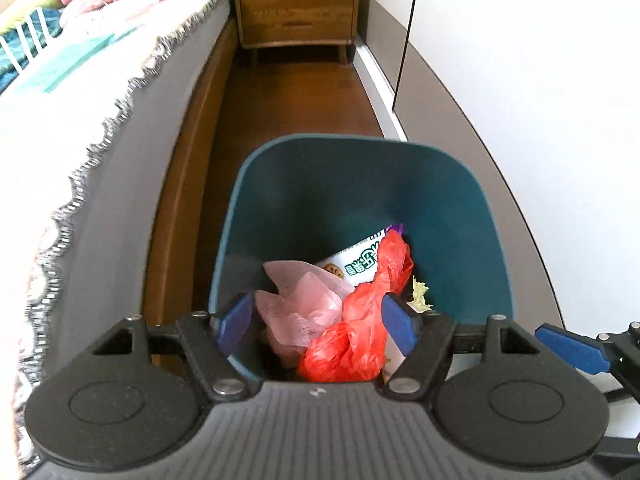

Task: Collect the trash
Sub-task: 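Lift the red bag and lettuce over the wastebasket and open both tools, then withdraw both open tools down to the tissues on the floor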

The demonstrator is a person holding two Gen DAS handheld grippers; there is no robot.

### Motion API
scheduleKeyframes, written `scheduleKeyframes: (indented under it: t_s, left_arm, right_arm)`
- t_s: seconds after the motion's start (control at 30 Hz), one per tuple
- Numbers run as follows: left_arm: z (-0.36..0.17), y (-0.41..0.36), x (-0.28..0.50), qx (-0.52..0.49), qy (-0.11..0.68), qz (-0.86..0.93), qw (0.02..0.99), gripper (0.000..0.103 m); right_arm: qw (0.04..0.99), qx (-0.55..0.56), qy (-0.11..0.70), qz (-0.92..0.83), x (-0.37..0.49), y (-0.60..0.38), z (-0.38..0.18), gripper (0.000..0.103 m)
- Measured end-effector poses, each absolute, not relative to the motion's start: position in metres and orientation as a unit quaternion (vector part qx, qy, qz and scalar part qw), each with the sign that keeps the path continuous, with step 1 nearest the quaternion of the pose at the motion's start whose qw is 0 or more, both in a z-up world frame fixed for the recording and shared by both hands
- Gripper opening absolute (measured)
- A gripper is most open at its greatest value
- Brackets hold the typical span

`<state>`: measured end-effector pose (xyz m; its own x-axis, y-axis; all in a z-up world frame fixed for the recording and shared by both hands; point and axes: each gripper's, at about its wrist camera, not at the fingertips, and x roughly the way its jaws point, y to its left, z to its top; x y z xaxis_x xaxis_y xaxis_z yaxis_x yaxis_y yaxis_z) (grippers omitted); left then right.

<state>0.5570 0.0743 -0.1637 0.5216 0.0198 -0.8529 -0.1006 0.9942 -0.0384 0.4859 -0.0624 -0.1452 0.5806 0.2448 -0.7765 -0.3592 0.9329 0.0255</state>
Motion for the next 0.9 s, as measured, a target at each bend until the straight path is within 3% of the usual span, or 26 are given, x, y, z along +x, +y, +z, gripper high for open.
scheduleKeyframes:
  t_s: [0.53,0.6,0.9]
  left_arm:
    - [-0.105,0.087,0.463,-0.018,0.453,0.036,0.891,0.075]
    - [-0.107,0.091,0.452,-0.027,0.454,0.032,0.89,0.08]
    - [-0.156,0.11,0.42,-0.055,0.487,0.024,0.871,0.083]
  right_arm:
    - [0.901,-0.059,0.388,0.186,0.424,-0.081,-0.105,0.068]
    - [0.9,-0.057,0.389,0.187,0.417,-0.084,-0.109,0.069]
    - [0.887,-0.055,0.412,0.2,0.393,-0.09,-0.153,0.085]
